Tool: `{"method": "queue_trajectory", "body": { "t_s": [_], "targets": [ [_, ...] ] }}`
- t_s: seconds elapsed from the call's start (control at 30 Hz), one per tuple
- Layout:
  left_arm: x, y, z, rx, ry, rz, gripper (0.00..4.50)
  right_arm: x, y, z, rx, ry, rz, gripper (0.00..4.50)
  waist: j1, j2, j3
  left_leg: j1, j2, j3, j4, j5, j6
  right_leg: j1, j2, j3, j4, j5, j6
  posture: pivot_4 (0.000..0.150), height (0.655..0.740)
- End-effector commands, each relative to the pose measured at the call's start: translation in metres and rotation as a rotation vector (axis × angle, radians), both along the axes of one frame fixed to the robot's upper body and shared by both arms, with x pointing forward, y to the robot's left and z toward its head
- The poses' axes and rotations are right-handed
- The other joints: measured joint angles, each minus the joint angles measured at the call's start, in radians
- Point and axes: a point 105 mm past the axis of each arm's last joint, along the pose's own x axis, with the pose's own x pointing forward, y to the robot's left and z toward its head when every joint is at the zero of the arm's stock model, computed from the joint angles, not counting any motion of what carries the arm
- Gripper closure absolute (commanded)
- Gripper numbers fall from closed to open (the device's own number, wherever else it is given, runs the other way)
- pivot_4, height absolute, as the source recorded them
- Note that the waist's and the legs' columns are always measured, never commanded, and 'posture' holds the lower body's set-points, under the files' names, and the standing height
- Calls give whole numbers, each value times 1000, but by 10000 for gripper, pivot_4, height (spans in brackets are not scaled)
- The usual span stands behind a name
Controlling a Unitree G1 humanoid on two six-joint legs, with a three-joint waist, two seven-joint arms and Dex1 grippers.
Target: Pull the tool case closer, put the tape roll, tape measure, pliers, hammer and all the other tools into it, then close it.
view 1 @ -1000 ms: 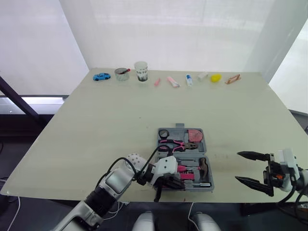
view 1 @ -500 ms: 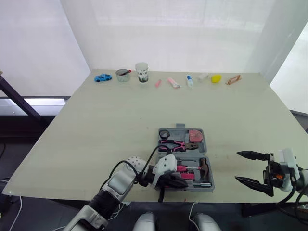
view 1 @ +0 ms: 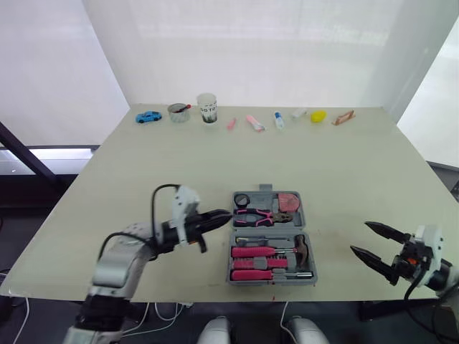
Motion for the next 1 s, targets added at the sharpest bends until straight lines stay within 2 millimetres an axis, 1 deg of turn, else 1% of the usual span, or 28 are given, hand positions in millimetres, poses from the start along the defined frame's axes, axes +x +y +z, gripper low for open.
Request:
{"method": "queue_trajectory", "body": {
  "t_s": [0.03, 0.07, 0.1, 0.13, 0.17, 0.2, 0.37, 0.43, 0.53, 0.67, 0.8, 0.93, 1.0],
  "targets": [
    [-3, 47, 2, 7, -33, 180, 23998, 0, -13, 10, -17, -62, -84, 0, -2, 0, 0, 0, 0, 0, 0, 0, 0, 0, 0, 0, 0, 0, 0, 1500, 7400],
    [-8, 64, -1, 18, -24, 240, 19628, 1, -16, 11, -19, -72, -111, 0, -4, 0, 0, 0, 0, 0, 0, 0, 0, 0, 0, 0, 0, -2, -4, 1500, 7400],
    [-14, 76, -2, 22, -15, 282, 13606, 1, -20, 13, -20, -78, -135, 0, -7, 0, 0, 0, 1, 0, 0, 0, 0, 0, 0, 0, 0, -2, -4, 1500, 7400],
    [-19, 84, -2, 27, -12, 310, 10053, 1, -22, 14, -24, -82, -154, 0, -10, 0, 0, 0, 1, 0, 0, 0, 0, 0, 0, 1, 0, -2, -4, 1500, 7400],
    [-22, 91, -2, 34, -12, 335, 4646, 0, -24, 14, -29, -82, -167, 0, -9, 0, 0, 0, 1, 0, -1, 0, 0, -1, 0, 1, 0, -2, -4, 1500, 7400],
    [-26, 98, -1, 32, -11, 364, 315, -1, -26, 14, -34, -78, -178, 0, -9, 0, 0, 0, 2, 0, -1, 0, 0, -1, 0, 1, 0, -2, -4, 1500, 7400],
    [-40, 128, -3, 45, -2, 491, 315, -11, -32, 7, -59, -37, -237, 0, 0, -1, 0, 0, 2, 1, -1, 0, 0, -1, -1, 1, 0, -2, -4, 1500, 7400],
    [-47, 136, -5, 47, 14, 518, 315, -18, -35, 5, -62, -22, -266, 0, -3, -1, 0, 0, 2, 1, -1, 0, 0, -2, -1, 2, 0, -2, -4, 1500, 7400],
    [-52, 140, -8, 57, 22, 534, 315, -24, -36, 2, -65, -7, -291, 0, -6, -1, 0, 0, 4, 1, -2, 0, 0, -2, -1, 2, 0, -2, -4, 1500, 7400],
    [-50, 136, -12, 81, 19, 520, 315, -23, -34, 0, -84, -4, -291, 0, -7, -1, 0, 1, 6, 2, -1, 0, 0, -2, -1, 2, 0, -2, -4, 1500, 7400],
    [-41, 129, -13, 95, 2, 486, 315, -13, -27, -5, -124, 13, -268, 0, -7, -2, 0, 1, 6, 3, -1, 0, 0, -2, -1, 2, 0, -2, -4, 1500, 7400],
    [-31, 116, -21, 107, 11, 404, 315, 1, -13, -7, -141, 20, -207, 0, -8, -2, 0, 1, 5, 3, -1, 0, 0, -3, -1, 2, -1, -2, -4, 1500, 7400],
    [-24, 110, -23, 108, -2, 378, 5272, 8, -8, -5, -147, 10, -178, 0, -8, -2, 0, 1, 4, 3, -1, 0, 0, -3, 0, 2, 0, -2, -4, 1500, 7400]
  ]
}}
